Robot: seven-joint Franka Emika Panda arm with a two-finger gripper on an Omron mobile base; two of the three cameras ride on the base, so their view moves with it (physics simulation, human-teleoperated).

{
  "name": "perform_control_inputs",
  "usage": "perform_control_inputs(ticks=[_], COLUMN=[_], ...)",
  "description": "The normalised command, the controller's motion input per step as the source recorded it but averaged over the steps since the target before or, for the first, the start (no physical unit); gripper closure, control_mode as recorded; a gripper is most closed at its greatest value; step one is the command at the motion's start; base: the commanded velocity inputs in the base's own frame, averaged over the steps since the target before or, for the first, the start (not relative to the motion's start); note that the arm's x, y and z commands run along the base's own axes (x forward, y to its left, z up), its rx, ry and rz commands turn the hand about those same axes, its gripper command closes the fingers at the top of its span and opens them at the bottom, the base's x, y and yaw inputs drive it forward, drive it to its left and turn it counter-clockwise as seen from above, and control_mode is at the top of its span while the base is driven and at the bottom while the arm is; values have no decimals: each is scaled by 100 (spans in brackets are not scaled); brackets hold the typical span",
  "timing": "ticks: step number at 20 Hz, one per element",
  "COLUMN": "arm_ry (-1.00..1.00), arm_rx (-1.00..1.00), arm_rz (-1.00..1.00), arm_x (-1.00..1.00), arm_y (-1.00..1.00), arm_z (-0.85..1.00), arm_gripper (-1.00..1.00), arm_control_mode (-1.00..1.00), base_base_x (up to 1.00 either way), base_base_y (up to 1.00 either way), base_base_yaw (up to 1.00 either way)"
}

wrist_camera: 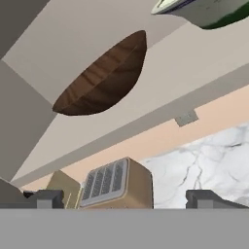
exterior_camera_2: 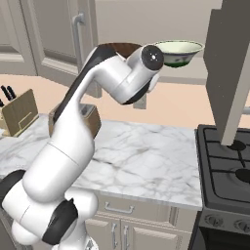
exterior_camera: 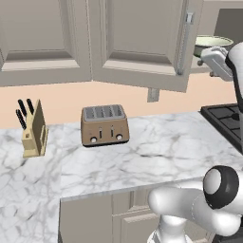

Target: Move the bowls from the cabinet to the plates on the dining table.

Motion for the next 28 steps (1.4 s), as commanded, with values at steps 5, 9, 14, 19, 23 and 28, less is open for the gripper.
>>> perform_control_inputs(ticks=[5,9,14,19,23,28], arm_ry=[5,3,1,2,2,0], arm_rx=[8,4,5,8,10,9], arm_rz=[0,0,0,0,0,0], arm_x=[25,9,1,14,20,2], arm_y=[9,29,30,15,8,17], arm_z=[-7,-12,-8,-9,-4,0], arm_gripper=[-100,-100,-100,-100,-100,-100], arm_control_mode=[-100,-100,-100,-100,-100,-100], base_base_x=[0,0,0,0,0,0], base_base_y=[0,0,0,0,0,0], base_base_yaw=[0,0,0,0,0,0])
